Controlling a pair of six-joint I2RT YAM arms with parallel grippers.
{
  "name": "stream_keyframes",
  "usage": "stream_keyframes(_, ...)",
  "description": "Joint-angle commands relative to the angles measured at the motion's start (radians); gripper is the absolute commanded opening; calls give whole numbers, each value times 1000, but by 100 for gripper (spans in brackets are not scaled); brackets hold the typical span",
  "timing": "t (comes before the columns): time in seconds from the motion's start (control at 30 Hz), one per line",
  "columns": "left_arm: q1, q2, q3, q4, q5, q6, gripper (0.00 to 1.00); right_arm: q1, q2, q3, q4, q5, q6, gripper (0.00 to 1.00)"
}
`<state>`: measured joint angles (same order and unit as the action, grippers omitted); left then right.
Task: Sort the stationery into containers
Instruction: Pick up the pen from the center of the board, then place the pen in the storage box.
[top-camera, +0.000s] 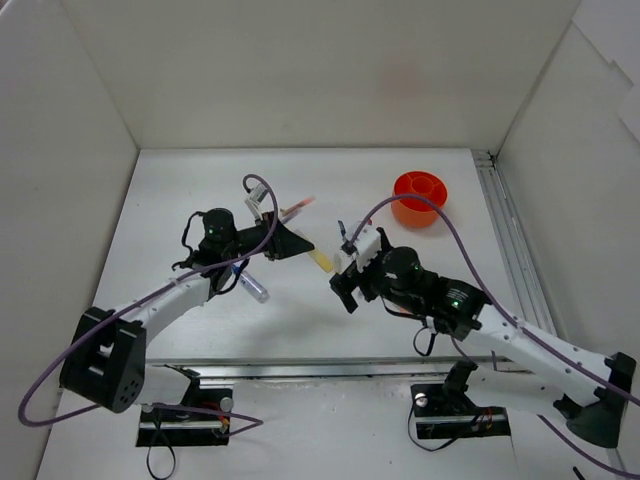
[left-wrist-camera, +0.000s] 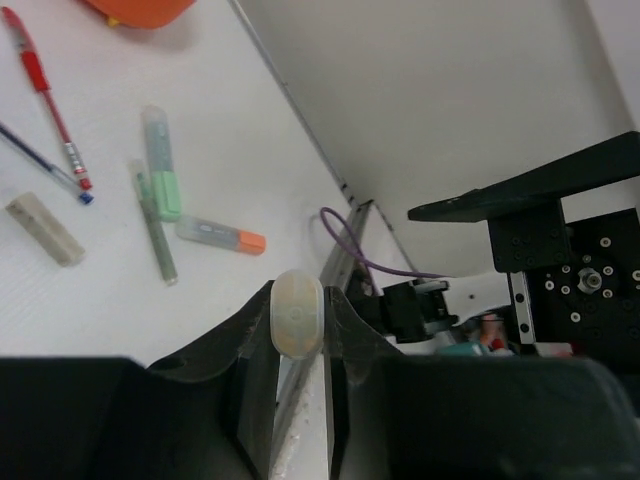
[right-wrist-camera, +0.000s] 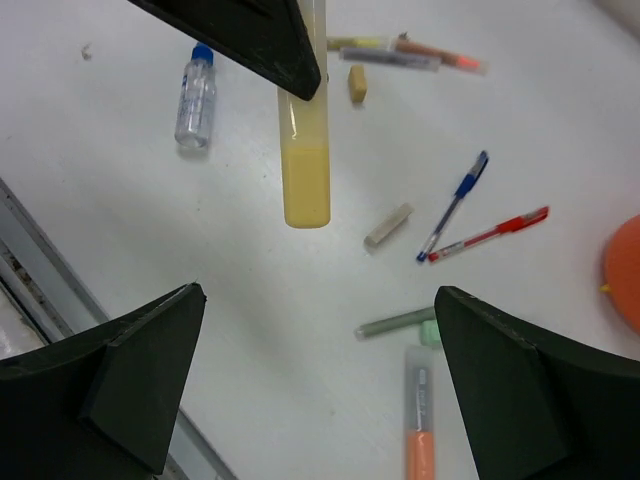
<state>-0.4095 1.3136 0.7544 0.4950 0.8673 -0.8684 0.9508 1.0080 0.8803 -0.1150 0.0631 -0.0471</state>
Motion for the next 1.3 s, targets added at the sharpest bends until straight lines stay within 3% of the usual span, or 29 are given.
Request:
stream_keyframes(0.0,20,81,45,429,211,-278,0,5,-107,-12,78,29,-138,98)
stream_keyframes(0.07,29,160,42,618,254,-418,0,8,-128,-29,86,32,-193,98)
stream_keyframes(0.1,29,185,31,850,272,-570,0,9,-129,-43,86,52,-247,98)
stream_keyframes(0.2,29,314,60,1184,288,-835,0,12,-111,-70,103,61,-310,98)
stream_keyframes(0.47,-5,303,100,1182,292,-805,0,17,-114,-151,221,234,-234,98)
stream_keyframes(0.67,-5,289,122,1182,305,-836,0,17,-295,-418,552,22,-362,98)
stream_keyframes(0.77,-5,277,117,1182,302,-831,0,16,-287,-419,617,-83,-411,98)
stream_keyframes(0.83,-5,270,112,1183,294,-825,0,16,-232,-370,627,-41,-413,98)
stream_keyframes(0.93,-14,265,99,1183,279,-804,0,16,-157,-307,678,9,-312,98)
stream_keyframes(1.17,-14,320,121,1182,228,-755,0,16,-215,-274,610,150,251,98)
stream_keyframes(1.27,-14,338,146,1183,217,-756,0,16,-238,-323,623,110,302,98)
